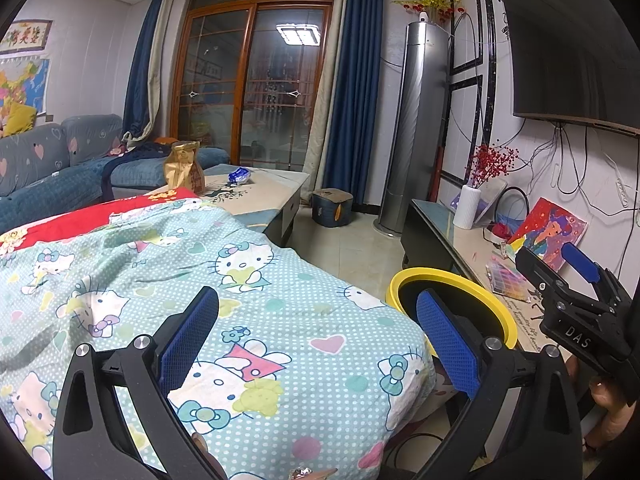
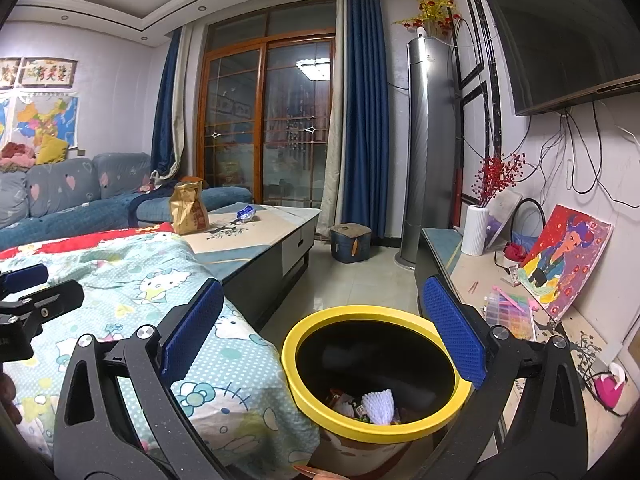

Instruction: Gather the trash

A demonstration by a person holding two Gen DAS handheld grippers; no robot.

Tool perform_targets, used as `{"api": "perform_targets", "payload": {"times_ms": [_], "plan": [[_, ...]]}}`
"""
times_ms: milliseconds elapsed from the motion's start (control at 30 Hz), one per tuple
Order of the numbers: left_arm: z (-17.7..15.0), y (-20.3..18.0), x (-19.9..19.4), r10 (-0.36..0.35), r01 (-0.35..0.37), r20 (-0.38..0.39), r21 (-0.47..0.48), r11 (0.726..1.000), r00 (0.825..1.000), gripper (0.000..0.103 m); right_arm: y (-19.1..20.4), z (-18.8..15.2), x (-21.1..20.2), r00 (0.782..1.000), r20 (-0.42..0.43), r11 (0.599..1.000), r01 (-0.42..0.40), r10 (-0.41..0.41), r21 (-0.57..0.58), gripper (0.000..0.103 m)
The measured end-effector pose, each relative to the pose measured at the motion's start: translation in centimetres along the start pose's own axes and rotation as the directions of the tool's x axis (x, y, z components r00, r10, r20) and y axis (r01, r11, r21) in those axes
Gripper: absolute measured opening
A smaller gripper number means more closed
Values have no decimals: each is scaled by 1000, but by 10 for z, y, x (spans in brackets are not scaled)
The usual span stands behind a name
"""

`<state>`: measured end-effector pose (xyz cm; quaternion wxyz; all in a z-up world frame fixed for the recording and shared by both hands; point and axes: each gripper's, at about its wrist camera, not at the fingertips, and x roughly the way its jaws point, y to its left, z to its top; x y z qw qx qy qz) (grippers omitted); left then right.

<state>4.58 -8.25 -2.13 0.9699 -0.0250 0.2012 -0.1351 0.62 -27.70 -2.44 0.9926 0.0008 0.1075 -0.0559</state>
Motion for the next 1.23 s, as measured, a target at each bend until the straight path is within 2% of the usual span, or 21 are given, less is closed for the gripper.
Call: {"api": "perform_targets", "payload": {"times_ms": [633,767,867,933,967,1000,1033,1067,1100,1133,1167,1200,1233], "plan": [[-1,-2,0,-7,7,-9,-12,1000,1000,97,-2,-1,1,1000,1,1000,5,-5,3,92],[-2,10,-3,44,-45,-16,-49,998,999,97,-5,6,3,1000,18,999,22,-22,27,92],[-2,48,-16,108,-113,-42,-135,984,993,97,12,19,6,999,30,997,-45,43,57,92],[-1,84,-30,160,-167,-53,-187,968,986,97,48,28,13,985,10,983,-172,172,59,92],[-3,114,-42,227,-236,-67,-219,947,972,97,69,30,15,972,-2,971,-233,234,52,92],[-5,134,-49,281,-293,-80,-234,927,956,97,99,32,19,945,-29,945,-324,325,32,92],[-10,167,-60,371,-387,-111,-252,887,922,97,131,32,23,911,-72,914,-406,405,7,92],[-14,191,-68,432,-455,-142,-265,850,891,97,162,32,26,874,-126,880,-474,469,-14,92],[-22,229,-80,518,-557,-205,-286,780,830,97,190,31,28,834,-174,844,-535,523,-27,92],[-32,267,-95,586,-641,-260,-311,702,768,96,234,26,29,757,-253,775,-631,602,-43,92],[-39,292,-107,625,-691,-293,-326,646,723,96,280,19,31,683,-350,709,-702,641,-71,92],[-53,332,-125,675,-766,-364,-337,547,642,96,325,9,30,620,-437,652,-753,652,-95,92],[-61,352,-134,687,-794,-399,-340,504,607,96,325,9,30,620,-437,652,-753,652,-95,92]]}}
